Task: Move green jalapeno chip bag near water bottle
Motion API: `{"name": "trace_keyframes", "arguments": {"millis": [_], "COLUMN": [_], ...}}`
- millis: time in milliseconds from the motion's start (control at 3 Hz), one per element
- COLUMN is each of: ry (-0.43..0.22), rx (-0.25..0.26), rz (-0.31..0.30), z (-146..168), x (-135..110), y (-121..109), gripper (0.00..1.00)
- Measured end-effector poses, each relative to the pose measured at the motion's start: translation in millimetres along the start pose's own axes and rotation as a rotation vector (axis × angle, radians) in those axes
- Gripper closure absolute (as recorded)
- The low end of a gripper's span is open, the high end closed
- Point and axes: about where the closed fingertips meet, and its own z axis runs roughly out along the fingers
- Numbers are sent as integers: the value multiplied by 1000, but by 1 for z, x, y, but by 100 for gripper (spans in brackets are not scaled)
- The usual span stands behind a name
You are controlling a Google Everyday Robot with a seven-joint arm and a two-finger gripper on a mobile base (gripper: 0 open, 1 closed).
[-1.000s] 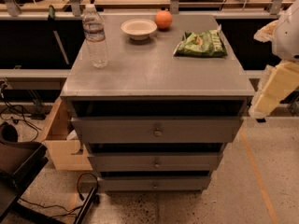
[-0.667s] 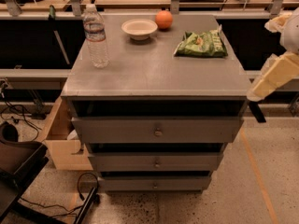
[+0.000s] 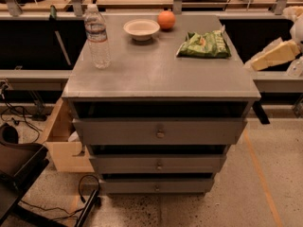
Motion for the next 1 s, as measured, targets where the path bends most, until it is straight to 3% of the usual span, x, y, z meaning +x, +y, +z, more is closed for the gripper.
{"name": "trace_keyframes", "arguments": {"millis": [333,667,1000], "ry": [-43,-50,-61], "rx": [66,65,62], "rz": [21,19,17], "z": [7,11,41], "x": [-4,-6,-13], "y": [-19,-20,-32], "gripper": [0,0,0]}}
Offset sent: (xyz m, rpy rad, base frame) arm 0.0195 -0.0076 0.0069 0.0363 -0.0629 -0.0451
